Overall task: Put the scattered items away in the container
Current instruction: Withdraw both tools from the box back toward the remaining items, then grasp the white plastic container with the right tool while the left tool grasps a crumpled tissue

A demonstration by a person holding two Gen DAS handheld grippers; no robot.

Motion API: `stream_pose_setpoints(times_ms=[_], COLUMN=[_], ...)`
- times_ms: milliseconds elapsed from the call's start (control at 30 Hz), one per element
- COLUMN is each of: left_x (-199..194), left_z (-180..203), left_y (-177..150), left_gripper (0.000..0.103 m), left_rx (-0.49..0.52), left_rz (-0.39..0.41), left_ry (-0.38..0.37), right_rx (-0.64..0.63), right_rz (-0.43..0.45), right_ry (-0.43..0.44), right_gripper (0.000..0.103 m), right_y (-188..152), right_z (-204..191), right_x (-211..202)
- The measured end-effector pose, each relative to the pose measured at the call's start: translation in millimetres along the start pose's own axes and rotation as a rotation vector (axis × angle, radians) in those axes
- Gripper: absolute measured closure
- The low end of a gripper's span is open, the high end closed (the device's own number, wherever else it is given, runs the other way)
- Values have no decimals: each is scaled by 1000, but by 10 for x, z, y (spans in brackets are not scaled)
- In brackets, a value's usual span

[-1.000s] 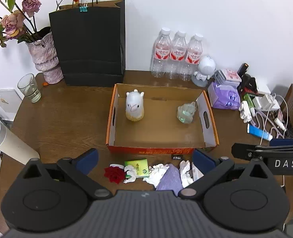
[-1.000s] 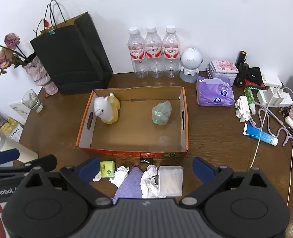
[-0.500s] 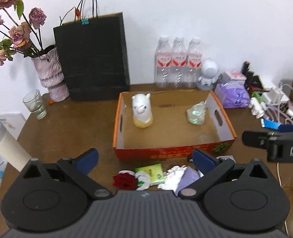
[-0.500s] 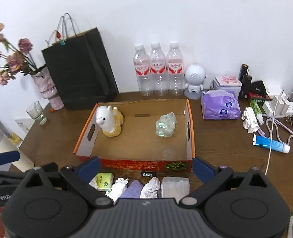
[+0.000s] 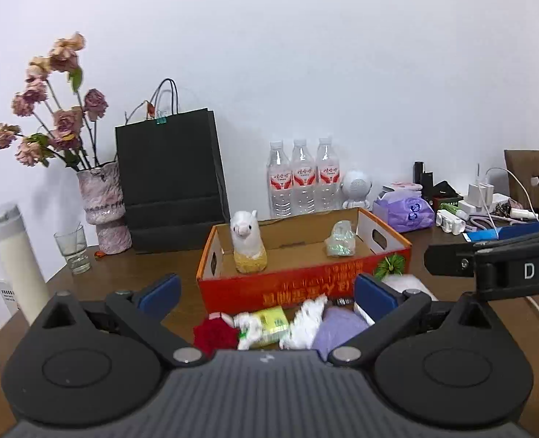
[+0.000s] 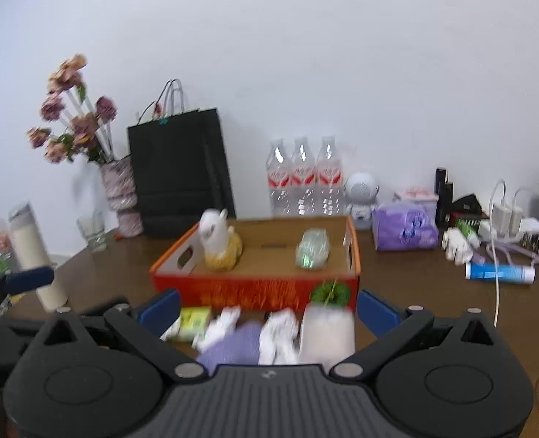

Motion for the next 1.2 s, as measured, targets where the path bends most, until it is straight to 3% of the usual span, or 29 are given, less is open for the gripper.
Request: stream_pose_setpoints(times_ms=[233, 367, 500, 633, 733, 867, 1000, 1200], left_x=[-736, -1124, -1402, -1288, -1251, -1000, -503, 370], left_z=[-79, -278, -367, -340, -313, -240, -339, -438], left_y=[-509, -689, -839, -860, -916, -901, -728, -611], left_gripper=[0, 0, 0, 0, 0, 0, 0, 0], left_rx=[-113, -93, -169, -232, -290, -163, -120, -66], left_rz=[25, 100, 134, 111, 101, -4, -44, -69], left_ry=[14, 90, 74, 45, 14, -33, -55, -91], right_rx=[-9, -100, -78, -56, -85, -89, -11, -57], right_rz=[-9, 87, 140, 133, 78, 12, -17, -24], right_ry=[38, 73, 40, 23, 14, 35, 80, 3], right_gripper=[0, 0, 0, 0, 0, 3, 17, 22], right_y=[-596, -917, -1197, -1400, -1467, -1370, -1103, -806], right_z=[-77, -140, -107, -131, -185, -168, -17, 271], right_x=[-645, -1077, -1381, -1450, -1340, -1130, -733, 113])
Point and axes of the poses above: each gripper's, at about its wrist camera, not at the fingertips, and x roughly the way its jaws point, z to its right, y to its top, the point moved 7 cm from there along x, roughly the way its jaws point, and after that the axes turned 15 degrees about z, right-handed, at the moved point
